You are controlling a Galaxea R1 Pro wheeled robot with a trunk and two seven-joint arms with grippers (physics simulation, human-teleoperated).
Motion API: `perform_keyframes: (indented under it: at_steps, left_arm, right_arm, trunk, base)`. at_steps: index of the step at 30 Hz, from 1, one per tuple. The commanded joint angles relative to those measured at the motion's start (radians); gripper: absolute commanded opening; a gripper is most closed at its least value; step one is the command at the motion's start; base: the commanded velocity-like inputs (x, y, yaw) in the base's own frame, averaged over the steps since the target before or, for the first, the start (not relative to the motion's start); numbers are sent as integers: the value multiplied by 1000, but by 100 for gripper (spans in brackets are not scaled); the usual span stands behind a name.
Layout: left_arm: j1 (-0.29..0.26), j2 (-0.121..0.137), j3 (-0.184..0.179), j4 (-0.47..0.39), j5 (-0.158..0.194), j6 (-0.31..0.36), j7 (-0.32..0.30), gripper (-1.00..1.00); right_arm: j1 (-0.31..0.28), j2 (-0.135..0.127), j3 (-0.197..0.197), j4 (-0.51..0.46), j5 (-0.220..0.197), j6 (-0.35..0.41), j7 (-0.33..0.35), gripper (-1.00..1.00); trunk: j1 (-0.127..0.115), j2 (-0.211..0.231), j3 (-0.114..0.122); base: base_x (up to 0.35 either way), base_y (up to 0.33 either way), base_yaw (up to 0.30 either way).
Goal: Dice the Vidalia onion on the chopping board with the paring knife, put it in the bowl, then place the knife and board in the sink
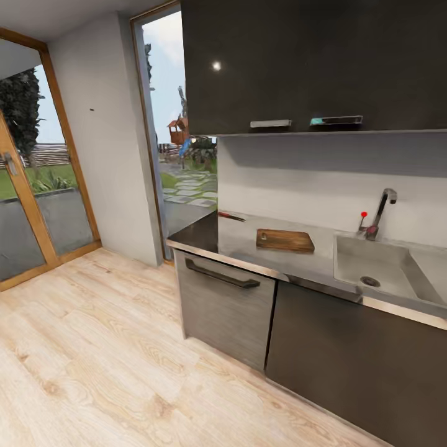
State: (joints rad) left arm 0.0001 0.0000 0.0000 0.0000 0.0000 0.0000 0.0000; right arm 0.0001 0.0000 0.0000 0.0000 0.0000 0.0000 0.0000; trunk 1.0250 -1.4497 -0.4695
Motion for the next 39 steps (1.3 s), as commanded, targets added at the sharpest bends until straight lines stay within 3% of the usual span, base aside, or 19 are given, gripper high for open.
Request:
perform_keyframes:
  at_steps: [1,9,27,39]
  left_arm:
    - [0,-2,5,-6,3,-3,-2,100]
    - [0,1,3,-22,2,-23,-2,100]
    - [0,6,4,-49,2,-29,-2,100]
    - [0,7,3,-48,2,-29,-3,100]
  right_arm:
    - [-6,6,-3,-6,1,-5,-3,100]
    - [-20,39,-2,-22,1,-6,-2,100]
    - [-20,43,-3,-23,-2,-6,-2,100]
    - [-20,44,-3,-23,-2,-6,1,100]
  trunk:
    - [0,0,0]
    - [0,0,0]
    - [0,0,0]
    - [0,0,4]
  base:
    - [0,0,0]
    - [0,0,0]
    - [0,0,-9]
    - [0,0,-203]
